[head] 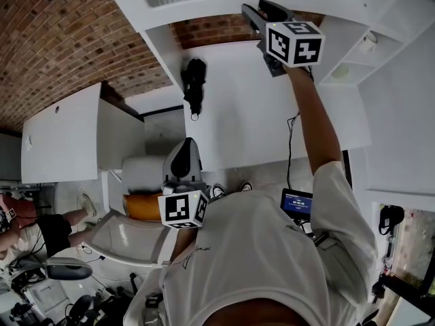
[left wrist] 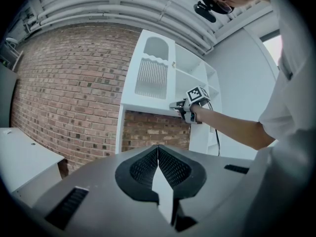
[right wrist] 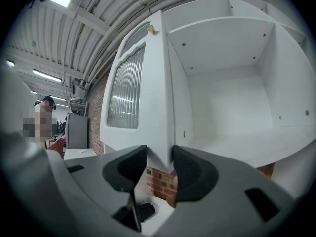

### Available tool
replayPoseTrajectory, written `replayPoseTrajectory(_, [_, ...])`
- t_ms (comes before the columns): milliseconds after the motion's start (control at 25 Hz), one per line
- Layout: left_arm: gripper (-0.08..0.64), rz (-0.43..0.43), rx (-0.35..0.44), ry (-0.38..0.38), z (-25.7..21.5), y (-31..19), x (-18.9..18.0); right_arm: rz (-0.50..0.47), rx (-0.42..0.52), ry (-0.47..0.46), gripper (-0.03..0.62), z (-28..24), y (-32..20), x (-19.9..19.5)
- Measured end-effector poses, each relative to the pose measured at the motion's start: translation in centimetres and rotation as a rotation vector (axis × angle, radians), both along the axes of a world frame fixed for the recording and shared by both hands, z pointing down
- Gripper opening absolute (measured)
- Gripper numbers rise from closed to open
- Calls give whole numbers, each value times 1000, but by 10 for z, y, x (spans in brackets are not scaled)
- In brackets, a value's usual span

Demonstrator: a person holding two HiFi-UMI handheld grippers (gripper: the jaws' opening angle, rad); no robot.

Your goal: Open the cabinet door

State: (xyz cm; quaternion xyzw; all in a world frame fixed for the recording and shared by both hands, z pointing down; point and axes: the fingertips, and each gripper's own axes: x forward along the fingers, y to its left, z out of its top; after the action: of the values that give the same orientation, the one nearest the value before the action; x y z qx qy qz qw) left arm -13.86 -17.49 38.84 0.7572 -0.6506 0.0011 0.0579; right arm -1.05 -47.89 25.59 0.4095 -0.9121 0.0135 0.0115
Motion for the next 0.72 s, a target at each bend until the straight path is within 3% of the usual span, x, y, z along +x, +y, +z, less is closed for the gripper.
replayPoseTrajectory(720, [15, 35, 7, 9, 0, 8, 8, -32, 6, 3, 135, 2, 30, 8])
